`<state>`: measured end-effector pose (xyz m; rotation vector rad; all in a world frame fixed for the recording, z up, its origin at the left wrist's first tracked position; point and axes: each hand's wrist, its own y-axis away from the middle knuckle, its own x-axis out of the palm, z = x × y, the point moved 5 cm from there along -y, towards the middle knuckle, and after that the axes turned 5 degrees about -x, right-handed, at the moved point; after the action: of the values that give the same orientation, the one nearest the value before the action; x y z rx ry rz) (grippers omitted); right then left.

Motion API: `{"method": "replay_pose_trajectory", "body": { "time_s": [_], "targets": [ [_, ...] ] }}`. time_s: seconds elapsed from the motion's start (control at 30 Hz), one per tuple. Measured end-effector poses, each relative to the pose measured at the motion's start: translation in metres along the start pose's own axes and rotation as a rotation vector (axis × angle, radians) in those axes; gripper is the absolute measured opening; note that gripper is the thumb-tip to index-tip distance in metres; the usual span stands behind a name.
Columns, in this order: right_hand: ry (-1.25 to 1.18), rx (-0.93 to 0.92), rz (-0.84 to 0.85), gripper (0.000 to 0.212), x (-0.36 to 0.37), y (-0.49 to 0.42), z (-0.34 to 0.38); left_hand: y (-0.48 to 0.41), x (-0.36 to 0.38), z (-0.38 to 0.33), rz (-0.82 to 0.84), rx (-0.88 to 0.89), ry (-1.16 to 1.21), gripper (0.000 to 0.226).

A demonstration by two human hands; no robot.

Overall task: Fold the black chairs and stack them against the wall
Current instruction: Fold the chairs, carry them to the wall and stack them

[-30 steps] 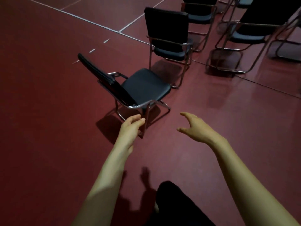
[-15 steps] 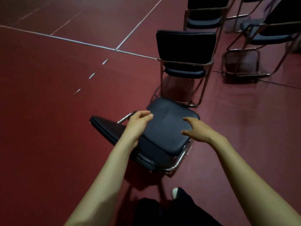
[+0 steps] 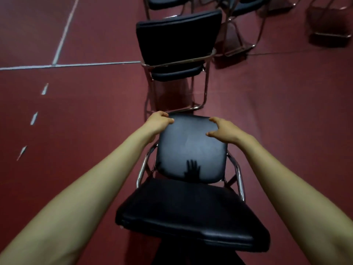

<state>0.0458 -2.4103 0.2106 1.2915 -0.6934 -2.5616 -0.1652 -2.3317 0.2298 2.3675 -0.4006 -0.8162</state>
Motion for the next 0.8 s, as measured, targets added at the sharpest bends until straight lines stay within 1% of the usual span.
{"method": "replay_pose_trajectory", "body": {
  "time_s": [0.1,0.23,0.33,0.43,0.63,0.8],
  "targets": [
    [-0.001,0.07,-0.002,0.07,0.006,-0.026,-0.011,-0.049,0.005,0.003,0.053,0.002,-0.093,0.044],
    [0.034,0.137,0.004,0.069,0.017,-0.071,-0.036,-0.111,0.018,-0.002,0.074,0.042,-0.253,0.028],
    [0.045,0.19,0.005,0.069,0.025,-0.109,-0.06,-0.156,0.033,-0.004,0.065,0.074,-0.445,0.039],
    [0.057,0.238,0.043,0.07,0.038,-0.152,-0.091,-0.201,0.055,-0.005,0.074,0.093,-0.566,0.045],
    [0.161,0.257,0.082,0.065,0.068,-0.25,-0.153,-0.304,0.113,-0.001,0.114,0.1,-0.705,0.057],
    [0.118,0.272,0.105,0.061,0.094,-0.322,-0.191,-0.382,0.174,0.015,0.202,0.182,-0.833,0.057]
  ]
}}
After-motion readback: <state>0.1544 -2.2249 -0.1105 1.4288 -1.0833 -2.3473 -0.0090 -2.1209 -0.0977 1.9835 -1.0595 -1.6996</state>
